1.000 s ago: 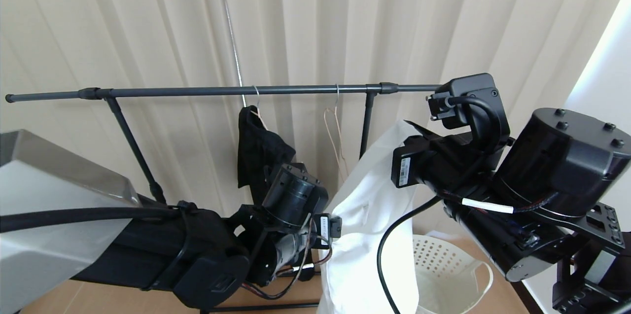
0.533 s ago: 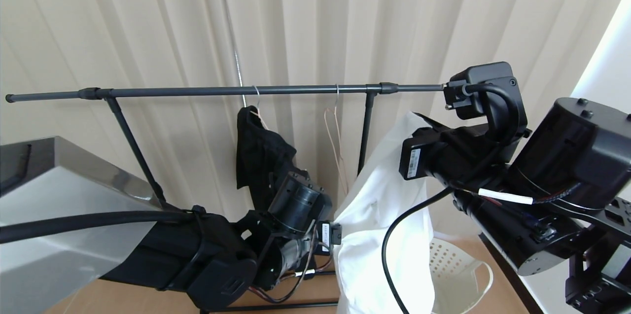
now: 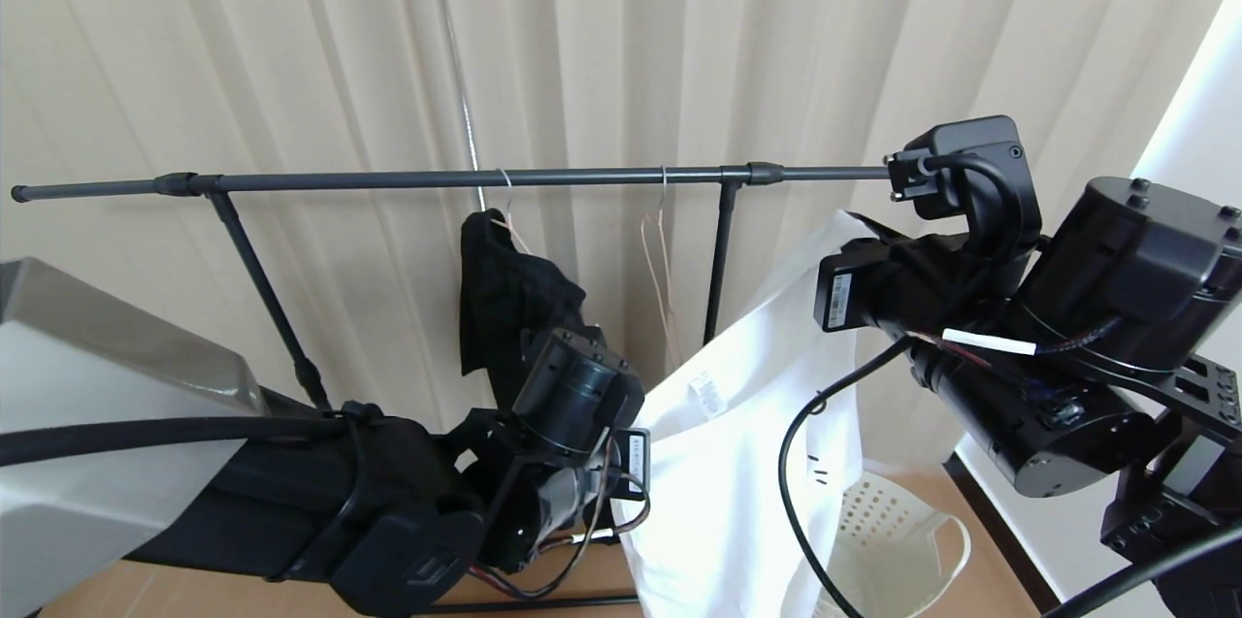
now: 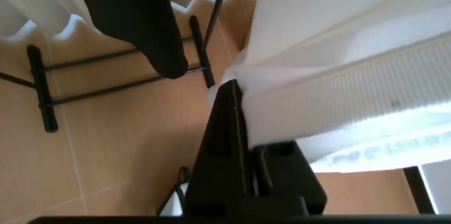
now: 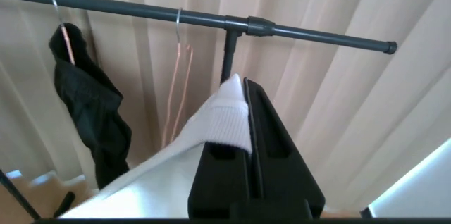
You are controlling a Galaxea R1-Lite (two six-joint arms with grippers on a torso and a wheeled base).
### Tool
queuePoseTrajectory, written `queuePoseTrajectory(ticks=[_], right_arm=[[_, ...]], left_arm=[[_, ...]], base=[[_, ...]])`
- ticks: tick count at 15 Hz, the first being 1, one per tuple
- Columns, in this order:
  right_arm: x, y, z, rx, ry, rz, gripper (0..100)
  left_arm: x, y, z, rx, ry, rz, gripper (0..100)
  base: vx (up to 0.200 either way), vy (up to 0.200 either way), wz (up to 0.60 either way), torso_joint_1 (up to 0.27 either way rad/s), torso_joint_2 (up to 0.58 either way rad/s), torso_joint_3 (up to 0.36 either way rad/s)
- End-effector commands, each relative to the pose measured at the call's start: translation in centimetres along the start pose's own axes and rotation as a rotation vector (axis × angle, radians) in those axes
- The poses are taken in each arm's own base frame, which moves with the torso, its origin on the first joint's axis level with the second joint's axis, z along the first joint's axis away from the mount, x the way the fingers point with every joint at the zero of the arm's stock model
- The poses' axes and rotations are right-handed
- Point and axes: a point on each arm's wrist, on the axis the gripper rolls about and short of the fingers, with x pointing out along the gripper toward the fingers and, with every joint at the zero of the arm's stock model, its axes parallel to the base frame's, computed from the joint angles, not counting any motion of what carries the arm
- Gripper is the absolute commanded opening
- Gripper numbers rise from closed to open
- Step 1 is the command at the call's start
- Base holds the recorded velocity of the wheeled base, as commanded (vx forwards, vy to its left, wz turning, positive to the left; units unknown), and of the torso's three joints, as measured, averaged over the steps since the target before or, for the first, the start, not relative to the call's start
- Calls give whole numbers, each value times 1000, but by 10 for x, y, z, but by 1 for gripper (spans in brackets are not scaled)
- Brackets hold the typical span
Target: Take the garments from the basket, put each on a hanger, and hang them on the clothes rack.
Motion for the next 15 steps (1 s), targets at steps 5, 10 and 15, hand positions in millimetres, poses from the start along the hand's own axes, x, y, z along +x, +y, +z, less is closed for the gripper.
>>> queuePoseTrajectory(ticks=[5, 10, 15], right_arm=[[17, 0, -28, -120, 89, -96, 0], [19, 5, -45, -172, 137, -87, 0], [16, 4, -52, -196, 159, -80, 0]], left_arm=[[-28, 2, 18, -23, -74, -36, 0], [-36, 4, 27, -42, -109, -46, 0], [-36, 11, 35, -63, -130, -28, 0]], base=[[0, 0, 0, 0, 0, 0], [0, 0, 0, 0, 0, 0], [0, 0, 0, 0, 0, 0]])
